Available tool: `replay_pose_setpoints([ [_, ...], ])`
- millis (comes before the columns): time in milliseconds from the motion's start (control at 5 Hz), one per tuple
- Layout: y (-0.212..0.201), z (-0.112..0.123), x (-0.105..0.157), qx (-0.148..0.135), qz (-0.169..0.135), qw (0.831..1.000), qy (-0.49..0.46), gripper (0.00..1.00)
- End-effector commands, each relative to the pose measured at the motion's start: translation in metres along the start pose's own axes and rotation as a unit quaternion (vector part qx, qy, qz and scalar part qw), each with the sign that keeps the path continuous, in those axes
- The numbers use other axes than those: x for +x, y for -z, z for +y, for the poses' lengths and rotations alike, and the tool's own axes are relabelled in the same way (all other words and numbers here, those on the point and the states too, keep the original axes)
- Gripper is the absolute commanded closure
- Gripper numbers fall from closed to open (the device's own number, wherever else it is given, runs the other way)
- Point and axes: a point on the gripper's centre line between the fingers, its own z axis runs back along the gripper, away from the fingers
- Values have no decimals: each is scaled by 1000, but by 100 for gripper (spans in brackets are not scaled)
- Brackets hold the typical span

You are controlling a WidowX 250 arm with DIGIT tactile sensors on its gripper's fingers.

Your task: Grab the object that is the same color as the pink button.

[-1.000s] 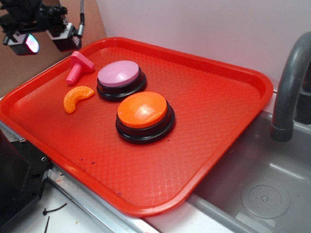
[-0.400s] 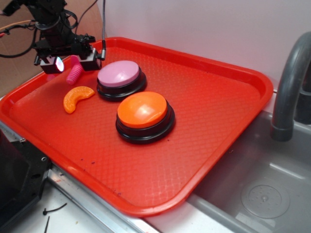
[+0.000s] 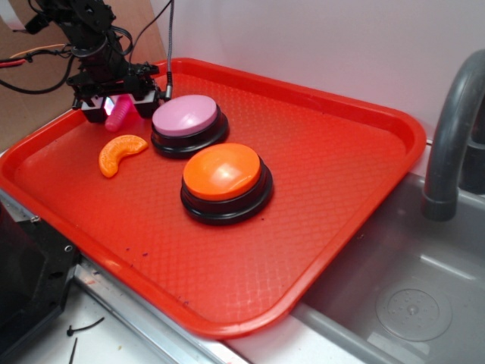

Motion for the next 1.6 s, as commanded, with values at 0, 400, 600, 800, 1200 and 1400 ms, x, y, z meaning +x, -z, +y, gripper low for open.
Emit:
replay_pose_setpoints([
  [0,-12,5,6,-10,1,1000,9,100],
  [400,-55,-10,3,-34,29,997,69,100],
  [600,-96,-35,-14,-23,56,993,97,100],
  [800,-145,-58,-38,-57,73,988,125,100],
  [1200,-210,-84,-97,-104,63,975,184,100],
  [1400,-222,-84,-114,-122,67,970,197,100],
])
